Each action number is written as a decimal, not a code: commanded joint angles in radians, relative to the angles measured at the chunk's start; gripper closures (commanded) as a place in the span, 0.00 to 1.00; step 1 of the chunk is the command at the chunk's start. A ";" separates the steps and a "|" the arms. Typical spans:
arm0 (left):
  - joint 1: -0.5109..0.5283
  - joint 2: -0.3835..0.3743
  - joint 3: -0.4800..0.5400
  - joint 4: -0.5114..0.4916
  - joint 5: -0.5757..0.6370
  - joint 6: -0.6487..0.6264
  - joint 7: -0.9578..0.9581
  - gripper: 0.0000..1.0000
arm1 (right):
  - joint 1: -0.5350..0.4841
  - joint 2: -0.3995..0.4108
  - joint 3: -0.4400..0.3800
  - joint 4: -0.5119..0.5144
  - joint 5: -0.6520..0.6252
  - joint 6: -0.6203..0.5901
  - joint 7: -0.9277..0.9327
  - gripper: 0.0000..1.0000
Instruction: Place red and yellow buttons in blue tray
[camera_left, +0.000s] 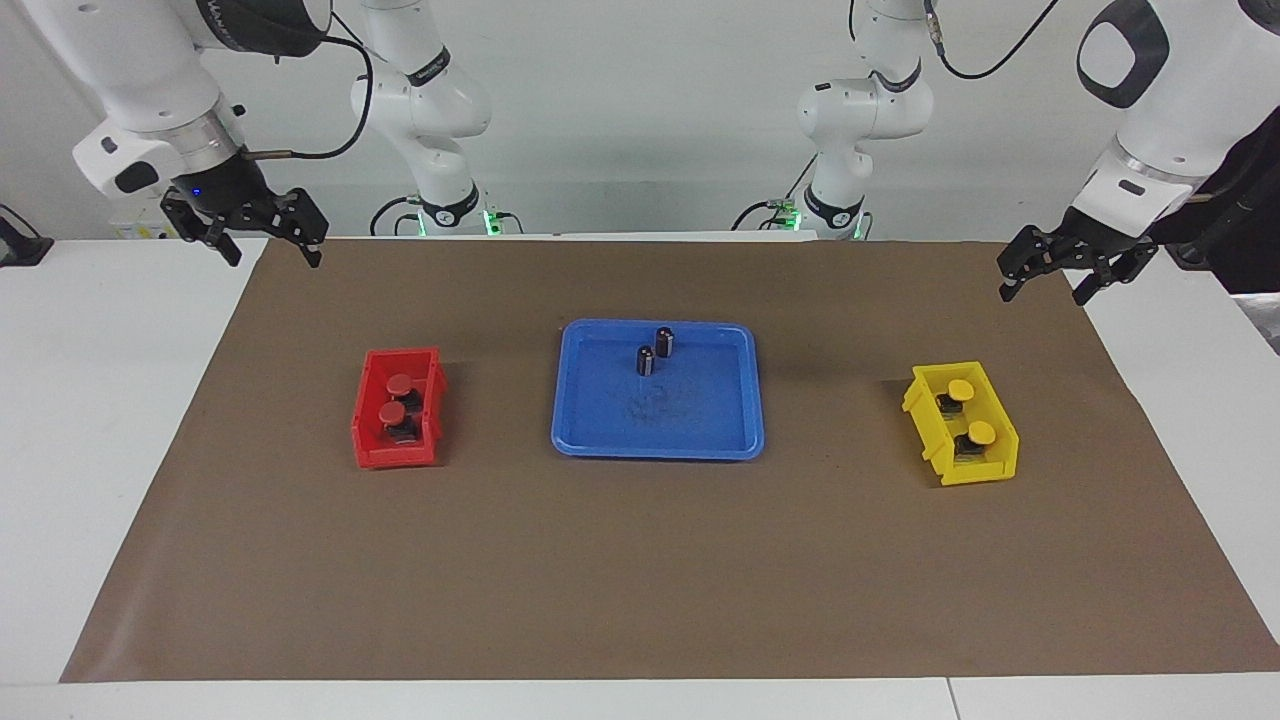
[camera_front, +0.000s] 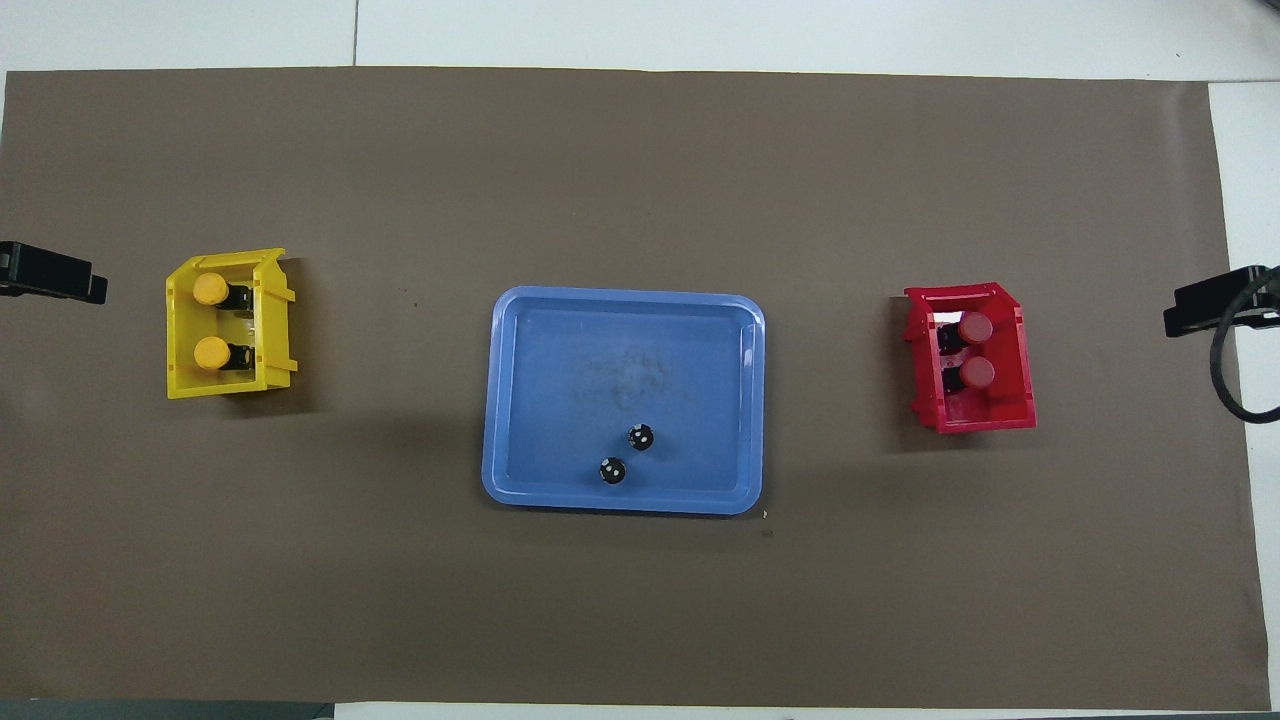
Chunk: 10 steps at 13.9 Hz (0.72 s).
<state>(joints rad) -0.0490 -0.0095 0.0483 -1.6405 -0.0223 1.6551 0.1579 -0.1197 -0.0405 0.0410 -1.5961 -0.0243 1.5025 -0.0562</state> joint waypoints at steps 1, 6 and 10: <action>-0.020 0.020 0.007 0.024 0.015 0.009 -0.011 0.00 | -0.005 -0.002 0.003 -0.008 0.001 0.016 -0.010 0.00; -0.018 0.011 0.007 0.016 0.018 -0.015 -0.001 0.00 | -0.005 -0.002 0.003 -0.008 0.003 0.015 -0.008 0.00; -0.020 -0.004 0.007 -0.010 0.019 -0.011 -0.004 0.00 | -0.005 -0.004 0.002 -0.008 0.003 0.008 -0.005 0.00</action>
<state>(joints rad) -0.0554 -0.0019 0.0477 -1.6407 -0.0223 1.6537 0.1584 -0.1197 -0.0405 0.0410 -1.5969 -0.0243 1.5025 -0.0562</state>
